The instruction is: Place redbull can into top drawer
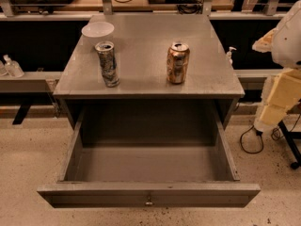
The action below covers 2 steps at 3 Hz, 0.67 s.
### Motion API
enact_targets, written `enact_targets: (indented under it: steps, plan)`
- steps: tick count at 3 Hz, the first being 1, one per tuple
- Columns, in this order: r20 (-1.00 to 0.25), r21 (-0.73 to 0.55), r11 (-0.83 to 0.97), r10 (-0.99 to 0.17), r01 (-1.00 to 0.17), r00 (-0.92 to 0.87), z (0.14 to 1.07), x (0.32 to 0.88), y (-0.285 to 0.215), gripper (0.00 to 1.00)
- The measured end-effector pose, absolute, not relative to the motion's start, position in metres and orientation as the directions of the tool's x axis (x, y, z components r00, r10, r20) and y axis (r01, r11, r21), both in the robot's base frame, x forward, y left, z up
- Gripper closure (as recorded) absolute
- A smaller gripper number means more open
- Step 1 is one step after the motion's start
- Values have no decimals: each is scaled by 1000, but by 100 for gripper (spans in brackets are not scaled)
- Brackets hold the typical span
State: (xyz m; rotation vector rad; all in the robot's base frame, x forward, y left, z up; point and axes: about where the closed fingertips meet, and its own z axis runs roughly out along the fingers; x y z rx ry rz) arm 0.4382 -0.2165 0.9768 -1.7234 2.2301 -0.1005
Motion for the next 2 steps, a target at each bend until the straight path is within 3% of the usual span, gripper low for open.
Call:
enact_targets:
  steps: [2]
  plan:
    - [-253,-269,265,-947,-926,-198,975,457,-208,0]
